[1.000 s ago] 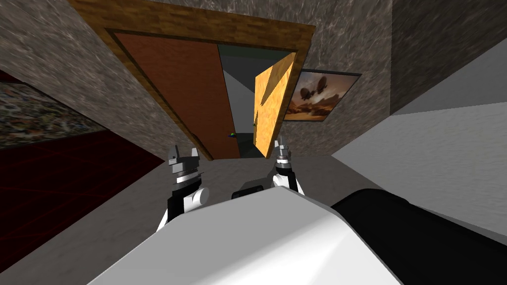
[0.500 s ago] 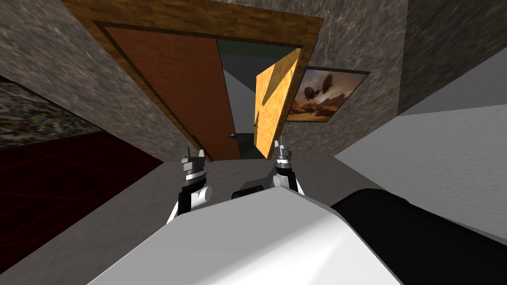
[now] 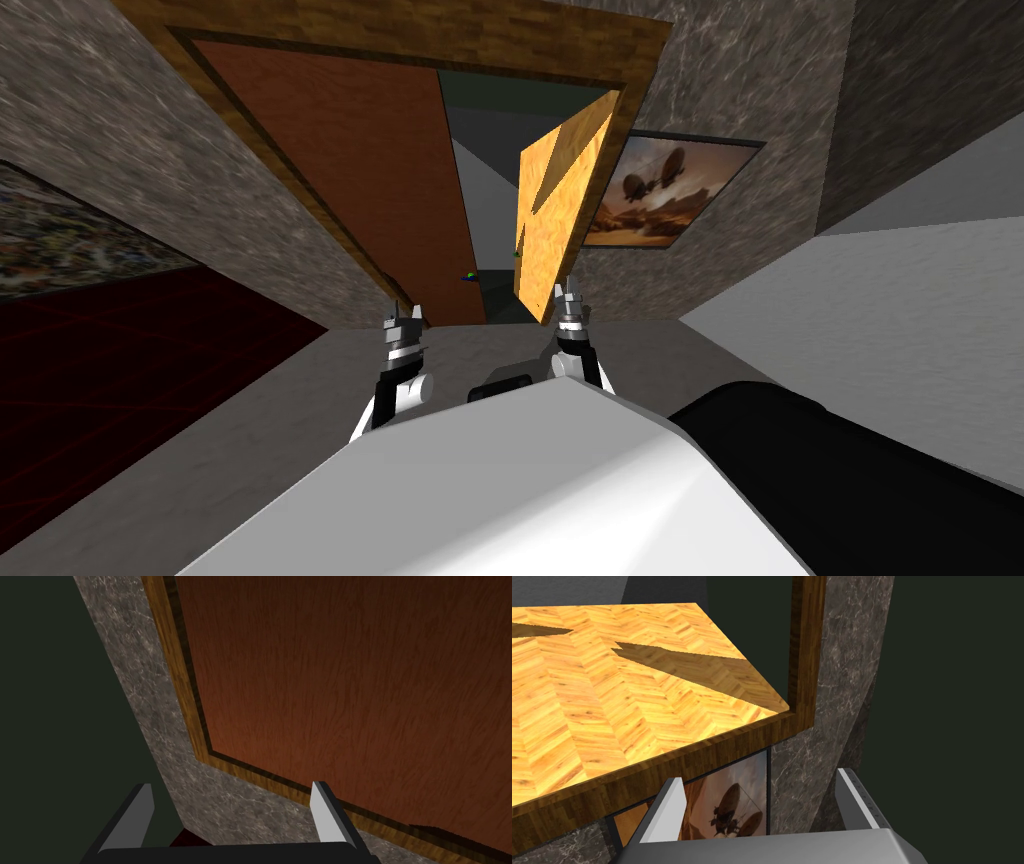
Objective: Push the door open
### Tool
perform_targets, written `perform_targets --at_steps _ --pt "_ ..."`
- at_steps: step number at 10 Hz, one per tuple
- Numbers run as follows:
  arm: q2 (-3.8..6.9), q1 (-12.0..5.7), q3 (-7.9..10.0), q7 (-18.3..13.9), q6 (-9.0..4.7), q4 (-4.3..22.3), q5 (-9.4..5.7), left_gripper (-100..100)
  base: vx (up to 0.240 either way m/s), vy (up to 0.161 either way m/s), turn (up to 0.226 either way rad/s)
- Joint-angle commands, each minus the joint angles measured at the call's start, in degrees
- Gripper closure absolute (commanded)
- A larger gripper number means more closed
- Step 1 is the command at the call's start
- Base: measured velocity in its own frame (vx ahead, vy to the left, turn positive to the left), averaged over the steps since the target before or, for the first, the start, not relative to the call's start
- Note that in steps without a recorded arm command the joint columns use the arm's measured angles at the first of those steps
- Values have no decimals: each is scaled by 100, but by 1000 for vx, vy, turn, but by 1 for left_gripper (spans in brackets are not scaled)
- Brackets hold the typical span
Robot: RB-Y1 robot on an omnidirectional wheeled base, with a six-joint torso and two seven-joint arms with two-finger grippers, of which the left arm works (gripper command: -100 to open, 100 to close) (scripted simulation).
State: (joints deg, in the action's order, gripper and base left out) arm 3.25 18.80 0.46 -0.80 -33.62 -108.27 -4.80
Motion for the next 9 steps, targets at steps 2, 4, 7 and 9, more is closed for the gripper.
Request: perform_targets --at_steps 2,4,7,9 --pt "25 -147 -55 -22 -84 406 44 -100 65 7 7" --pt "60 -284 -93 -55 -143 763 76 -100 97 19 7" --pt "107 -498 -152 -107 -235 1319 126 -100 103 24 8" --pt "121 -570 -172 -124 -266 1506 142 -100 60 1 5"
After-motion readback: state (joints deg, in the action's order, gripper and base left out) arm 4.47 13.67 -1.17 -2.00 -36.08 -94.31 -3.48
